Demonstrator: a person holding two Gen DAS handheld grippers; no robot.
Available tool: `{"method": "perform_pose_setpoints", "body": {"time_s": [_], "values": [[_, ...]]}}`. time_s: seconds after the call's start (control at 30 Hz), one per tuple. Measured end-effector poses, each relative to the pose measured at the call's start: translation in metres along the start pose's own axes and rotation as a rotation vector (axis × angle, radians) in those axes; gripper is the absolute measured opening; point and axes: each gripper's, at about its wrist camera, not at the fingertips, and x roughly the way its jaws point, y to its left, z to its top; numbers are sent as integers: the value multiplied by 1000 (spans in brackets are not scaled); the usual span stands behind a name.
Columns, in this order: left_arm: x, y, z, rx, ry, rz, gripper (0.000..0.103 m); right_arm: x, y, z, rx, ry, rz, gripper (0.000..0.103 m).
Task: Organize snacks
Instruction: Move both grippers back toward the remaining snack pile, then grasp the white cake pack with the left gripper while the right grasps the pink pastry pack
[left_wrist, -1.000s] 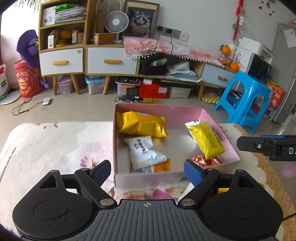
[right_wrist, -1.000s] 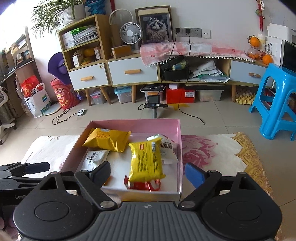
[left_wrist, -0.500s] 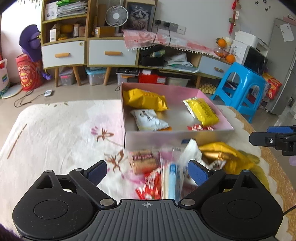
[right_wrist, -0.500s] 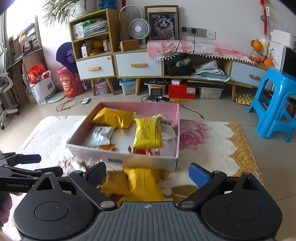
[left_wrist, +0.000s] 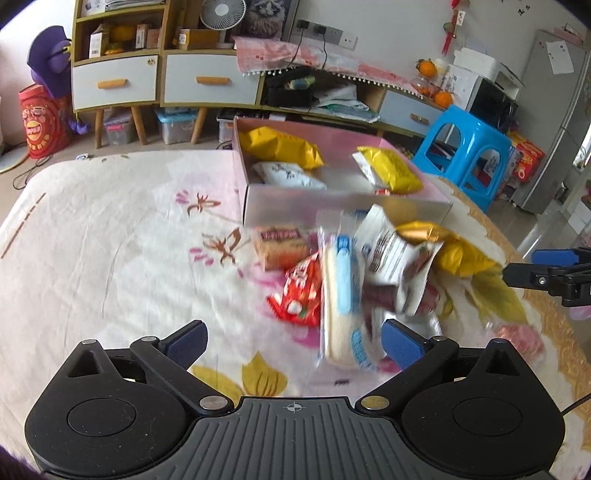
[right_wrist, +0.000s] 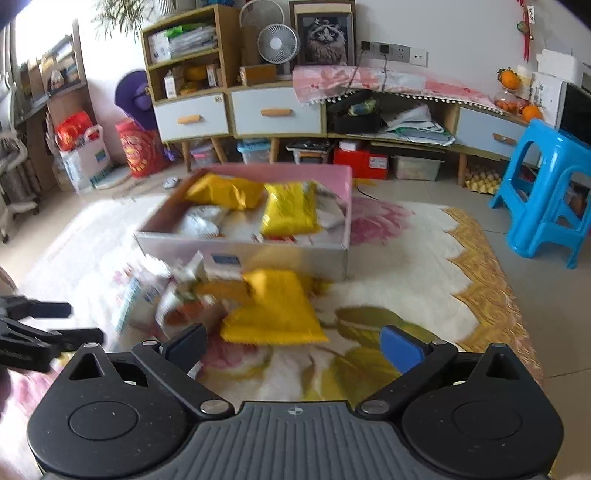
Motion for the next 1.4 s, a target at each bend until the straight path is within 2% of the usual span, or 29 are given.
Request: {"method": "perform_pose_setpoints", "body": {"time_s": [0.17, 0.33, 0.57, 0.97, 1.07, 1.17, 1.23, 1.3, 1.4], "values": [[8, 0, -14, -3, -3, 13, 101, 0, -5, -16, -11, 43, 12, 93], [12, -7, -20, 36, -17, 12, 102, -1, -12, -30, -129, 73, 45, 93], [16, -10, -19, 19, -37, 1, 102, 2, -21, -40, -240, 190, 135, 93], [22, -16, -11, -24, -40, -23, 98, 7, -9, -50, -363, 256, 130, 92], [22, -18, -8, -32, -37, -40, 89, 9, -2, -52, -393, 253, 130, 90], [21, -17, -8, -40, -35, -52, 71, 9, 1, -50, -397, 246, 140, 84], [20, -16, -7, -41, -31, -48, 55, 8, 4, -49, -397, 242, 152, 77], [20, -15, -6, -46, -22, -60, 45, 8, 8, -48, -405, 233, 158, 73], [19, -15, -5, -54, -8, -88, 29, 8, 12, -47, -413, 220, 181, 63]]}}
